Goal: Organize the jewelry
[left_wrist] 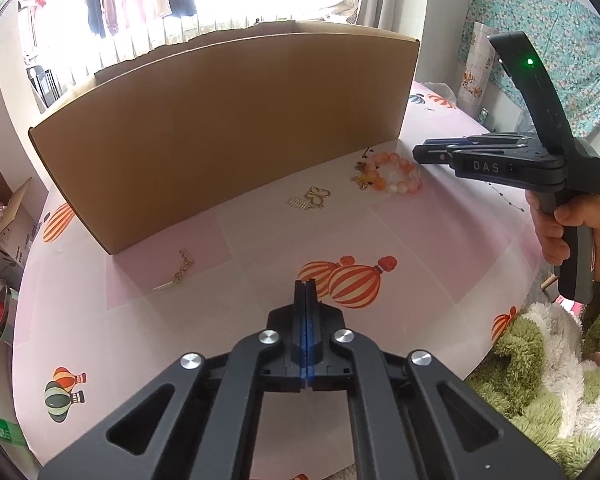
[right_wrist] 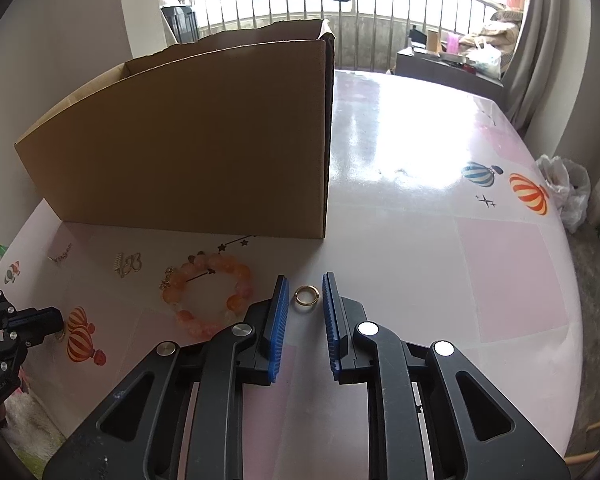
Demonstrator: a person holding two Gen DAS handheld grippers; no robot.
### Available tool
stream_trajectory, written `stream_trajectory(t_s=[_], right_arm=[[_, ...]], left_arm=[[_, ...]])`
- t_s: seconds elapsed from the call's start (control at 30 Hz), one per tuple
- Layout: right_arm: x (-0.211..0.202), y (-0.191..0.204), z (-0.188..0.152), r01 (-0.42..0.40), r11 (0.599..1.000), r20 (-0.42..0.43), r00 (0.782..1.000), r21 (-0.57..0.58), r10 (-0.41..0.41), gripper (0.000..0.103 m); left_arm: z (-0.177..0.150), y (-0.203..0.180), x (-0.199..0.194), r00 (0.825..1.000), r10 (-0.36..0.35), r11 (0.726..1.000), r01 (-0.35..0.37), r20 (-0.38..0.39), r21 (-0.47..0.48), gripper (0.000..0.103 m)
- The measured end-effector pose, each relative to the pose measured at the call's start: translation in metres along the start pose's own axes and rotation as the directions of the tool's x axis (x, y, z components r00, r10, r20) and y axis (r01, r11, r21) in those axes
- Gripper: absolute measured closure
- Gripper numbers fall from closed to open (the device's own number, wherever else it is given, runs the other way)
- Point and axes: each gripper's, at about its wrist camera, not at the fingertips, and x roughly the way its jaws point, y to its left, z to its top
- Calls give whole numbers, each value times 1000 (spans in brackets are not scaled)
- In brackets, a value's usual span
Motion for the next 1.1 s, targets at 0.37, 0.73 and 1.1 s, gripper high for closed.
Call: stream_trajectory(t_s=[0.37,0.73,1.1], right_arm=[[1,5,-1,0,1000,6,1000,-27,0,92],[1,-4,1,-8,1000,6,1000,27,8,93],[3,-9,2,1,999,16,1000,52,-2,93]], left_arm=[[-2,3,-8,1000,-19,1000,19,17,-3,102],[-9,3,-11,998,-47,999,47,-31,4,78],[-7,-14,-8,999,33,993,-29,-37,113,93]])
